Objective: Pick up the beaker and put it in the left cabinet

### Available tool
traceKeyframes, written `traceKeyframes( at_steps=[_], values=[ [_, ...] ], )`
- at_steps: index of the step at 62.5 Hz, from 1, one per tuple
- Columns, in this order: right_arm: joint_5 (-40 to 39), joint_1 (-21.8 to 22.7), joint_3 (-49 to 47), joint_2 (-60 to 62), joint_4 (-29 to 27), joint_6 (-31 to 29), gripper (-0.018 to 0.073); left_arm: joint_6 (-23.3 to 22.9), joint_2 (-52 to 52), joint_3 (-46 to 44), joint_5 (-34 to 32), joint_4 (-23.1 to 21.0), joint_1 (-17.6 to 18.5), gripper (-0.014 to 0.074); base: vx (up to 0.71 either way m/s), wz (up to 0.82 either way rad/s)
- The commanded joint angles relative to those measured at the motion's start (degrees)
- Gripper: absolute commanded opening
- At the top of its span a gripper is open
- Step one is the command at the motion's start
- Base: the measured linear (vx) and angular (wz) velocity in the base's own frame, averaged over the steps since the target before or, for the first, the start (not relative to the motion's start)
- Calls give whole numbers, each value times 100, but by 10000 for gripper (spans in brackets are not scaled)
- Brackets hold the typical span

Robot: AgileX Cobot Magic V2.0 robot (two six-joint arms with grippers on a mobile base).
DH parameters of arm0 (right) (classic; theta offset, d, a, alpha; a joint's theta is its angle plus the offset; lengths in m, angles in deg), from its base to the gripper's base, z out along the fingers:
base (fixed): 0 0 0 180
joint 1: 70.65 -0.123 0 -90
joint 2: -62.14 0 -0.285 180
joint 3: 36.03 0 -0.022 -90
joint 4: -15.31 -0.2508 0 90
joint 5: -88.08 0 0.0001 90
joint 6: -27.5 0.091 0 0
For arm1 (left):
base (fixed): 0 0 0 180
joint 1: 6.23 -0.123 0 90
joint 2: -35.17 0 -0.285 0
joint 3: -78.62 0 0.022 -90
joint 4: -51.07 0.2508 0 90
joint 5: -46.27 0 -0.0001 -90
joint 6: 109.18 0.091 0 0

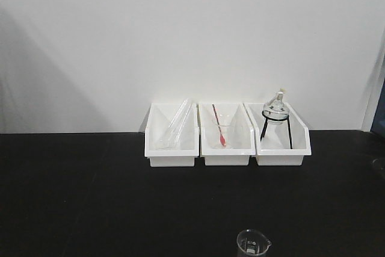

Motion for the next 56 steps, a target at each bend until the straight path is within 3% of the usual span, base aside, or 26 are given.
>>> traceKeyframes(
  at_steps=[1,56],
  values=[
    [-479,22,21,80,49,-12,-1,-26,-119,84,-521,-16,35,-8,0,0],
    [-501,22,21,80,49,-12,-1,-26,-119,84,-521,-16,35,-8,0,0]
  ],
)
